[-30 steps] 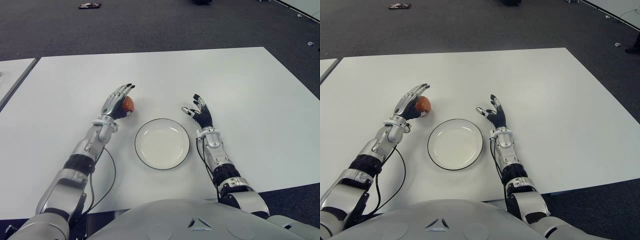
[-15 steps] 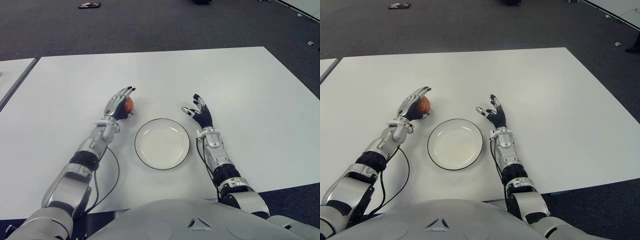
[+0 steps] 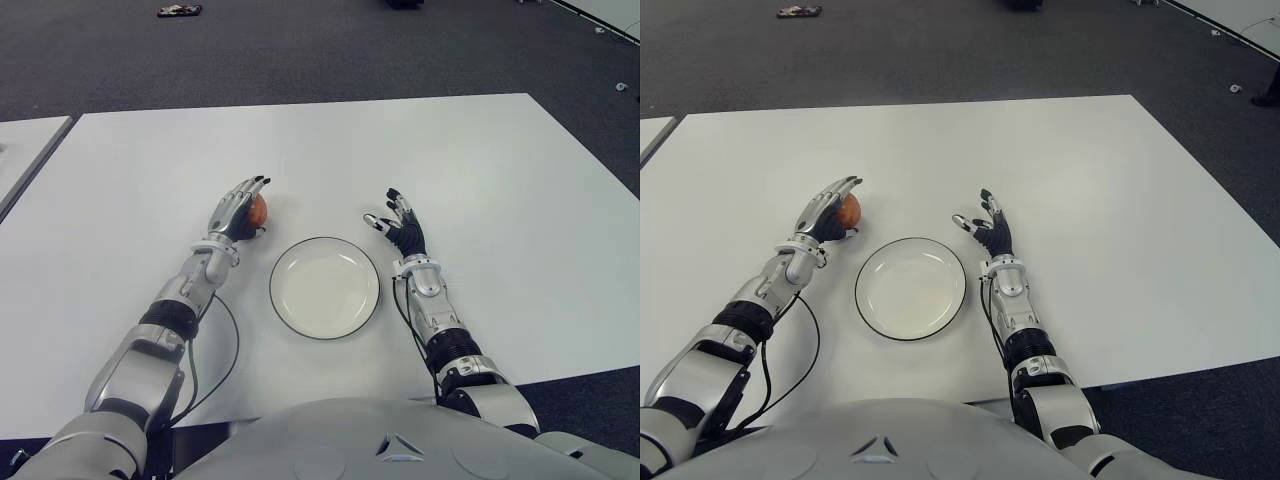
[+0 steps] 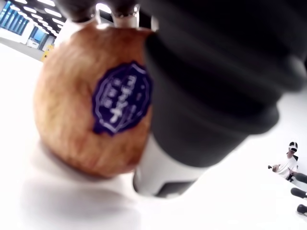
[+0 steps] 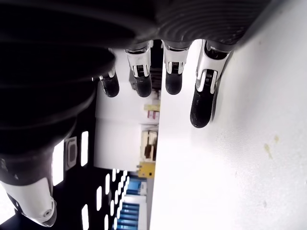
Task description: Put the apples into the plate.
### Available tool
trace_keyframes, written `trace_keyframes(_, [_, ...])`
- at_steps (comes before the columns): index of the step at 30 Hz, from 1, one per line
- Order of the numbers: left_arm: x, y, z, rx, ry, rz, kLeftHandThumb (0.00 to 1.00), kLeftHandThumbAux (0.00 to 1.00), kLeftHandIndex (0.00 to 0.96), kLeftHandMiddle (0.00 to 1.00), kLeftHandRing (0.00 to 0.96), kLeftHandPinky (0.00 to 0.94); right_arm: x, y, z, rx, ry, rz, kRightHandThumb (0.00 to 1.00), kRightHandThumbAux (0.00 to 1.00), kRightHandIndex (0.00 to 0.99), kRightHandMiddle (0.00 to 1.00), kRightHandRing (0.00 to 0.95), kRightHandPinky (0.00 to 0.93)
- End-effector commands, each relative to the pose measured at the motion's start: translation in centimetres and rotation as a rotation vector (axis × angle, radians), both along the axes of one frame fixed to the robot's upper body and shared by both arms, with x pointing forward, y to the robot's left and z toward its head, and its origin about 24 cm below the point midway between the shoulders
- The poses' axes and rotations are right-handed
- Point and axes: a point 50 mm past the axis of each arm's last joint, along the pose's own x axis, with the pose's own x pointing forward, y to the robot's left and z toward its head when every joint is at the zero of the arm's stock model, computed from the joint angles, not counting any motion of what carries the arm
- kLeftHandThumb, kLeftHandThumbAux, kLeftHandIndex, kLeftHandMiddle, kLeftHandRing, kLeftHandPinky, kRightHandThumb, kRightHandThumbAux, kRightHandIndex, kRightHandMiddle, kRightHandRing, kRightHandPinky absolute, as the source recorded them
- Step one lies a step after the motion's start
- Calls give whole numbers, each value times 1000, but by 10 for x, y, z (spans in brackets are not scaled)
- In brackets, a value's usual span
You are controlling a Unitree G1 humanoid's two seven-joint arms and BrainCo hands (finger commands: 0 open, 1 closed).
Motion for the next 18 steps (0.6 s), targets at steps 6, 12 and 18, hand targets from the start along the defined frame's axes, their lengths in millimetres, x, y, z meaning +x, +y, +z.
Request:
trace_keyframes(6, [3, -1, 1, -10, 15, -2, 107, 374, 0, 0, 0, 0, -15, -4, -21, -4, 125, -7, 107, 667, 0, 5, 39, 100])
trace_keyframes(12, [3, 1, 1, -10, 14, 5, 105, 384, 0, 0, 10, 0, -15, -6, -21, -8, 124, -2, 99, 662, 0, 4, 35, 98])
trace_keyframes(18, [3, 2, 0, -31, 20, 16, 106, 390, 0, 0, 1, 0, -15, -7, -21, -11, 122, 2, 94, 653, 0, 5, 36, 101])
